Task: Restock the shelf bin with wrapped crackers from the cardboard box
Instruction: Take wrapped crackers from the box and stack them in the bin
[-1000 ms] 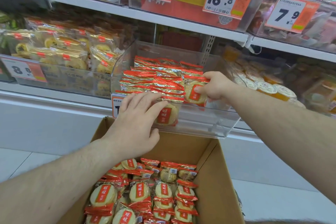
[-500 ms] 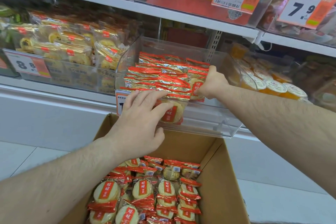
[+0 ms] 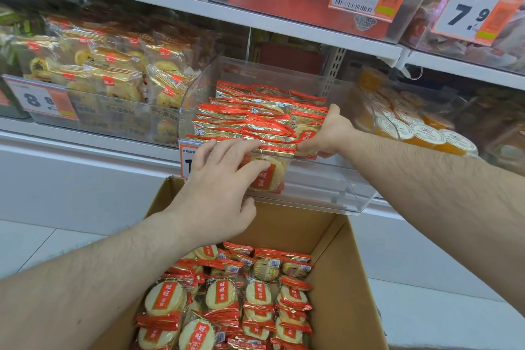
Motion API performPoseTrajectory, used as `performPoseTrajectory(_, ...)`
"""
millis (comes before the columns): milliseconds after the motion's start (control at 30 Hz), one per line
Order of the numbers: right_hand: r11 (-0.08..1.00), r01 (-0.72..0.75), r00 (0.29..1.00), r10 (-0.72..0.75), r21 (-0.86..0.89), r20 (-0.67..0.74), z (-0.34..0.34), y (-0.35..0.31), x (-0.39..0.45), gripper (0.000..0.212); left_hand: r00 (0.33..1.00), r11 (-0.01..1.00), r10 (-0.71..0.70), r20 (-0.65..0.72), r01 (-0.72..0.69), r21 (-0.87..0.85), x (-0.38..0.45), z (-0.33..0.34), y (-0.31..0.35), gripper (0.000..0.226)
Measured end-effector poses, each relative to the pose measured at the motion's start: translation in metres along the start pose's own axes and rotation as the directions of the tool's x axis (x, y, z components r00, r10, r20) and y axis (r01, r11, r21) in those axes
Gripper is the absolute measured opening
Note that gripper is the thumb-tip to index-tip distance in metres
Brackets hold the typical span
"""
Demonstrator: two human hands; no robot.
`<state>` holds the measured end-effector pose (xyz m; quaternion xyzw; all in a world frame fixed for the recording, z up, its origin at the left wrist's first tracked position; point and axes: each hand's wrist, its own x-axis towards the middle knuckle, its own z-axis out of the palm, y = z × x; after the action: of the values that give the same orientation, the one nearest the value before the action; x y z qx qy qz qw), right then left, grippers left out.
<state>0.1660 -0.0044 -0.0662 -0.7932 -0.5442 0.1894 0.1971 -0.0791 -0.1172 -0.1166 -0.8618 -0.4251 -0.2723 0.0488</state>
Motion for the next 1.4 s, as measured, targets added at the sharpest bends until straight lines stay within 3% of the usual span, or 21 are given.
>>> performPoseTrajectory(467,0.988,-0.101,0.994,0.096,0.117,0.054,0.002,0.006,0.011,0.068,1.000,1.000,0.002,0.019,-0.002,0.008,-0.001,-0.002,0.000,0.053)
performPoseTrajectory(833,0.983,-0.128,0.990,0.119,0.129,0.074,-0.008,0.003,-0.001,0.092,1.000,1.000,-0.006,0.016,0.006,0.000,0.001,-0.005,0.002,0.054)
performPoseTrajectory(1000,0.993,-0.115,0.993,0.116,0.017,-0.020,-0.022,-0.009,-0.027,0.097,0.998,1.000,0.015,-0.067,-0.016,-0.024,0.002,-0.009,0.004,0.051)
performPoseTrajectory(1133,0.993,0.029,0.979,-0.051,-0.110,-0.199,-0.024,-0.020,-0.071,0.074,0.988,0.989,0.079,-0.131,-0.094,-0.112,0.001,-0.011,0.006,0.046)
performPoseTrajectory(1200,0.953,0.261,0.892,-0.299,-0.152,-0.340,-0.017,-0.016,-0.096,0.044,0.984,0.972,0.143,-0.110,-0.161,-0.172,-0.004,-0.010,0.004,0.042)
performPoseTrajectory(1267,0.799,0.565,0.672,-0.591,-0.207,-0.446,-0.003,-0.011,-0.124,0.013,0.985,0.961,0.173,0.021,-0.164,-0.224,-0.010,-0.011,0.004,0.038)
performPoseTrajectory(1333,0.618,0.763,0.495,-0.748,-0.191,-0.443,0.022,-0.003,-0.149,0.009,0.955,0.963,0.159,0.251,-0.093,-0.254,-0.017,-0.010,0.005,0.035)
performPoseTrajectory(1400,0.550,0.828,0.475,-0.792,-0.108,-0.383,0.056,0.007,-0.165,0.010,0.875,0.974,0.119,0.468,-0.012,-0.225,-0.022,-0.001,0.001,0.033)
